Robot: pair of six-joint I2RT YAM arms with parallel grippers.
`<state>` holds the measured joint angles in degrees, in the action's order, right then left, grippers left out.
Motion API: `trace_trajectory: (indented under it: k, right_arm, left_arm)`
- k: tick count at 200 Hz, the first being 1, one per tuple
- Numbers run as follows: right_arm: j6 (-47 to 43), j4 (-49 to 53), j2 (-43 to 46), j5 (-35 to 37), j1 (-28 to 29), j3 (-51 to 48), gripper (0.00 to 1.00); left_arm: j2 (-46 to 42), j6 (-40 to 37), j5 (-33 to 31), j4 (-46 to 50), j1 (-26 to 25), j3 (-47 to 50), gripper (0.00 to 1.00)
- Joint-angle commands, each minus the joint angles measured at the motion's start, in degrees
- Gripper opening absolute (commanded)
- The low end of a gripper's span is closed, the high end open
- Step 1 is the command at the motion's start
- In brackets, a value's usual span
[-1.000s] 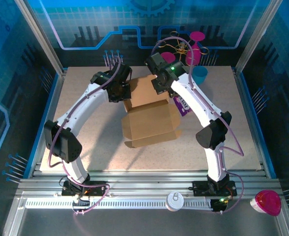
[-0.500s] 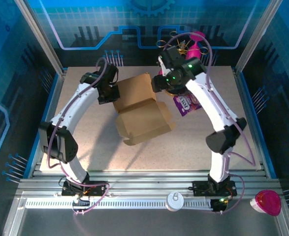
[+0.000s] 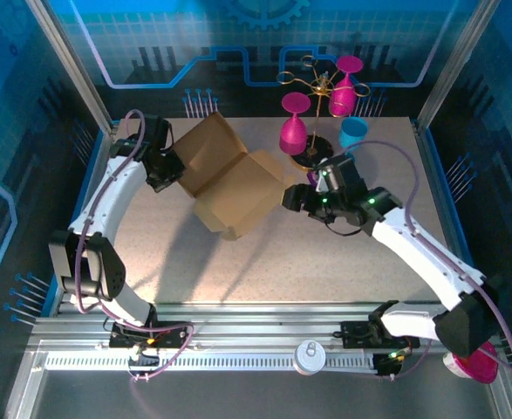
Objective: Fold the paper box
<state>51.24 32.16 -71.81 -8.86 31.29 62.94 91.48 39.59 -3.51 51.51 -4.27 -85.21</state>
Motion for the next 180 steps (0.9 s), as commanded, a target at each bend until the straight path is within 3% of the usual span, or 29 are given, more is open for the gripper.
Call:
trace_trajectory:
  k: [1, 32, 59, 111, 138, 150, 180]
  right_arm:
    - [9.33, -16.2, -2.03, -6.31, 1.91, -3.23, 0.72]
    - [10.78, -20.22, -6.06, -7.6, 2.9, -2.62, 0.7]
    - [12.04, -22.78, -9.35, -9.1, 2.99, -1.32, 0.61]
    - [8.92, -16.91, -14.09, -6.58, 3.25, 4.66, 0.3]
    - [4.81, -6.12, -16.62, -1.88, 3.92, 11.32, 0.0]
    - [1.42, 1.31, -18.35, 1.27, 4.55, 15.55, 0.0]
    - [-5.17, 11.42, -20.94, 4.31, 4.28, 20.49, 0.0]
  left_arm:
    - [-1.45, 4.07, 4.21, -2.93, 0.48, 1.12, 0.0]
    - [-1.39, 5.49, 5.65, -3.94, 0.92, 1.71, 0.0]
    - [-1.53, 5.93, 6.15, -4.21, 1.02, 2.05, 0.0]
    - [-2.59, 6.2, 6.89, -4.53, 1.19, 3.44, 0.0]
    - [-3.56, 6.63, 7.96, -5.2, 1.2, 5.32, 0.0]
    - [-4.03, 7.09, 9.2, -5.74, 1.2, 6.27, 0.0]
    - [-6.57, 8.28, 12.81, -6.35, 0.51, 9.8, 0.42]
